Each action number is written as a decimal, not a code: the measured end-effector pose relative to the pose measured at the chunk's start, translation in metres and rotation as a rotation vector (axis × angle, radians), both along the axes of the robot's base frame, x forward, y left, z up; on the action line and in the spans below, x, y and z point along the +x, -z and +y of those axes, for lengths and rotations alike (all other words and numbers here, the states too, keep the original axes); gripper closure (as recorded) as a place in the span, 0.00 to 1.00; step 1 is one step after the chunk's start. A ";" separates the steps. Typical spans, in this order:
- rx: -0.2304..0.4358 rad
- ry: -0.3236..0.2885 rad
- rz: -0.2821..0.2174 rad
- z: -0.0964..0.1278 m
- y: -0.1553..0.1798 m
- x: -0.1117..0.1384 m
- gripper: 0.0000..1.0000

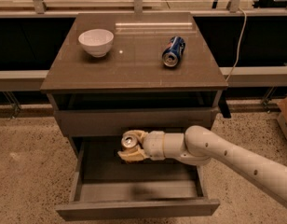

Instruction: Place orange can into middle drawer

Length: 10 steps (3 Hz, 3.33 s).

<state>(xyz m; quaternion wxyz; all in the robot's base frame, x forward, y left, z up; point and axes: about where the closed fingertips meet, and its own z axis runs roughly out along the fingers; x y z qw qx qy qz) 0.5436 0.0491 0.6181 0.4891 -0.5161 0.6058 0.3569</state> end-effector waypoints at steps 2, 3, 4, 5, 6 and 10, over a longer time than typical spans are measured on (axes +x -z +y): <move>0.027 0.014 0.000 -0.009 0.129 0.028 1.00; 0.040 0.003 0.024 -0.013 0.164 0.032 0.96; 0.038 -0.007 0.039 -0.014 0.182 0.034 0.64; 0.032 -0.013 0.040 -0.014 0.189 0.034 0.41; 0.034 -0.016 0.041 -0.012 0.189 0.033 0.19; 0.045 0.041 -0.062 -0.039 0.167 0.022 0.00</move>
Offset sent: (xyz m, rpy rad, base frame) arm 0.0380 -0.0189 -0.1807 0.0360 0.0030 -0.0139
